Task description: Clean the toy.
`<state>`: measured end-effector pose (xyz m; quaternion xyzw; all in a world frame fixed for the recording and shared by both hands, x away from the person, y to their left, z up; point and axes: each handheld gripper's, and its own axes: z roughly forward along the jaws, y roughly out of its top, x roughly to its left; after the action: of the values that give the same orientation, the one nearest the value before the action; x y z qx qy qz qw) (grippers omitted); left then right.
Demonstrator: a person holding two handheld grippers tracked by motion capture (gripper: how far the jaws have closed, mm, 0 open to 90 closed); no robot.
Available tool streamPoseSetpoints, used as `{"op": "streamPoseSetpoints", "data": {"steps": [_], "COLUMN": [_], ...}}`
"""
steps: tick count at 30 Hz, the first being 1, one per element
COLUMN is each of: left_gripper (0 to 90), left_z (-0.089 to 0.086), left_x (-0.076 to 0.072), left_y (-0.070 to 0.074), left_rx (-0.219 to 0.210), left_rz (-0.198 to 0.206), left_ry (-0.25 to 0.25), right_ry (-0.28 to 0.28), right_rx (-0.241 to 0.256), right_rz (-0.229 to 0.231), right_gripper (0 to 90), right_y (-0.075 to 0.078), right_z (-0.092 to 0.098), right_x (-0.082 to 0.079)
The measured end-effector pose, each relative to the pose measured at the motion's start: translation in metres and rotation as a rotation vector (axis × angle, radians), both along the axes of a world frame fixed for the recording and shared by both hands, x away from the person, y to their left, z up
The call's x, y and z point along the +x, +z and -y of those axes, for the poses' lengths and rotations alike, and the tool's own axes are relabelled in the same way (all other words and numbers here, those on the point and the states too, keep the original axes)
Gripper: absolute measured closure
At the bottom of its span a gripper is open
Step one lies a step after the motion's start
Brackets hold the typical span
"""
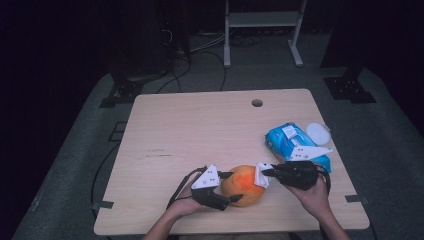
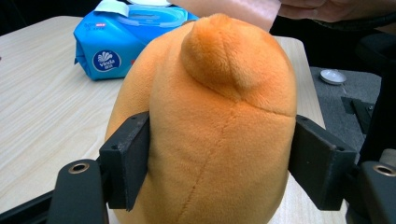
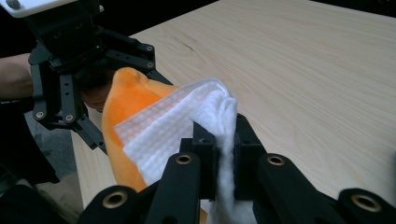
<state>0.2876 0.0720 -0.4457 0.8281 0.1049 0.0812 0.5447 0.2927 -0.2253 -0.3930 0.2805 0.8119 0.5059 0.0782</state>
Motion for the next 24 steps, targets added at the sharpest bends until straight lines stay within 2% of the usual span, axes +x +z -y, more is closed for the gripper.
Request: {"op": "streamPoseSetpoints", "data": {"steps": [1, 4, 5, 6, 8, 10, 14, 17, 20, 24], "left_gripper": [27.4, 27.4, 27.4, 27.4, 27.4, 27.3, 27.1, 27.2, 27.1, 27.1], "left_z": [0.001, -0.001, -0.001, -0.002, -0.003, -0.001, -0.001, -0.001, 0.000, 0.000], "left_x": [0.000, 0.000, 0.000, 0.000, 0.001, 0.001, 0.000, 0.000, 0.000, 0.001], "left_y": [0.000, 0.000, 0.000, 0.000, 0.000, -0.001, -0.001, -0.001, -0.001, -0.002], "left_rx": [0.006, 0.014, 0.014, 0.009, 0.002, -0.001, 0.002, 0.009, 0.009, -0.006], "left_rz": [0.004, 0.008, 0.008, 0.003, -0.002, -0.001, 0.000, 0.006, 0.007, -0.005], "left_ry": [-0.001, -0.001, -0.001, -0.002, -0.002, 0.000, -0.006, -0.007, -0.006, -0.002], "right_ry": [-0.007, -0.029, -0.029, -0.058, -0.064, -0.050, -0.005, -0.011, -0.056, -0.055], "right_rx": [-0.020, -0.013, -0.013, -0.020, -0.015, -0.002, 0.019, 0.003, 0.000, -0.004], "right_rz": [0.005, -0.035, -0.035, -0.039, -0.051, -0.052, -0.024, -0.013, -0.034, -0.037], "right_gripper": [82.2, 82.2, 82.2, 82.1, 82.1, 82.1, 82.0, 82.0, 82.1, 82.0], "right_y": [-0.001, -0.009, -0.009, -0.012, -0.013, -0.013, -0.006, -0.006, -0.011, -0.012], "right_z": [-0.001, 0.005, 0.005, 0.011, 0.013, 0.011, 0.001, 0.001, 0.009, 0.009], "right_x": [0.001, 0.007, 0.007, 0.010, 0.010, 0.009, 0.004, 0.004, 0.009, 0.008]}}
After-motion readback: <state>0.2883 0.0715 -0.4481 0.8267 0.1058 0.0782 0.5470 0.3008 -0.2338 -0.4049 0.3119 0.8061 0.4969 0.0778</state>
